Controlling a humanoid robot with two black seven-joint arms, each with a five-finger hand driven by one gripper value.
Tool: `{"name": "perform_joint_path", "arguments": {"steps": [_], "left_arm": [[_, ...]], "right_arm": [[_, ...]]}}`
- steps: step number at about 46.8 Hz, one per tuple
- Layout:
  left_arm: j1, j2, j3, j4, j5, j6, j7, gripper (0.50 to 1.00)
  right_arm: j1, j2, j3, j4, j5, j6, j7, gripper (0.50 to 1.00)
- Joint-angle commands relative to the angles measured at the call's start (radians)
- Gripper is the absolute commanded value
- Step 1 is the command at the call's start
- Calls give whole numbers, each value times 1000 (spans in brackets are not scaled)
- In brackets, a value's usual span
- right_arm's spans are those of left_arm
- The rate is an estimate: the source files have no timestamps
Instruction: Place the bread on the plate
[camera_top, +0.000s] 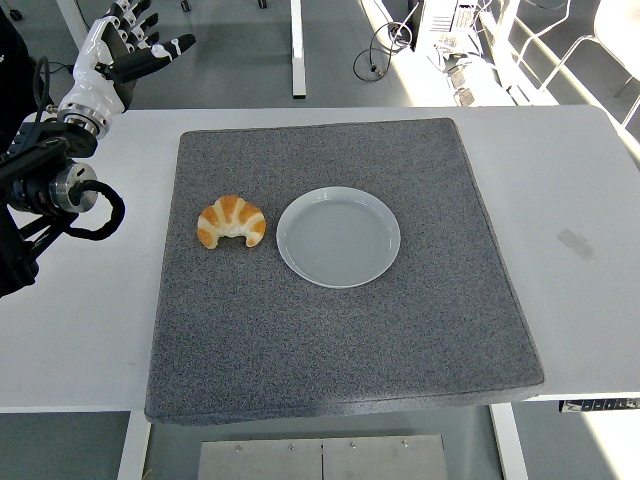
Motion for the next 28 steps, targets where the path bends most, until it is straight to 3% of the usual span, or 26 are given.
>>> {"name": "perform_joint_path", "arguments": {"steps": [1,10,20,28], "left_arm": [[-29,13,49,-17,50,32,36,958],[-35,4,49,-18,218,100,151,958],[-50,19,101,-103,274,112,162,957],[-85,89,222,-253,321,183,162,957]], "right_arm": [[1,0,0,0,0,0,0,1000],[1,0,0,0,0,0,0,1000],[1,0,0,0,1,0,0,1000],[1,0,0,0,0,0,0,1000]]}}
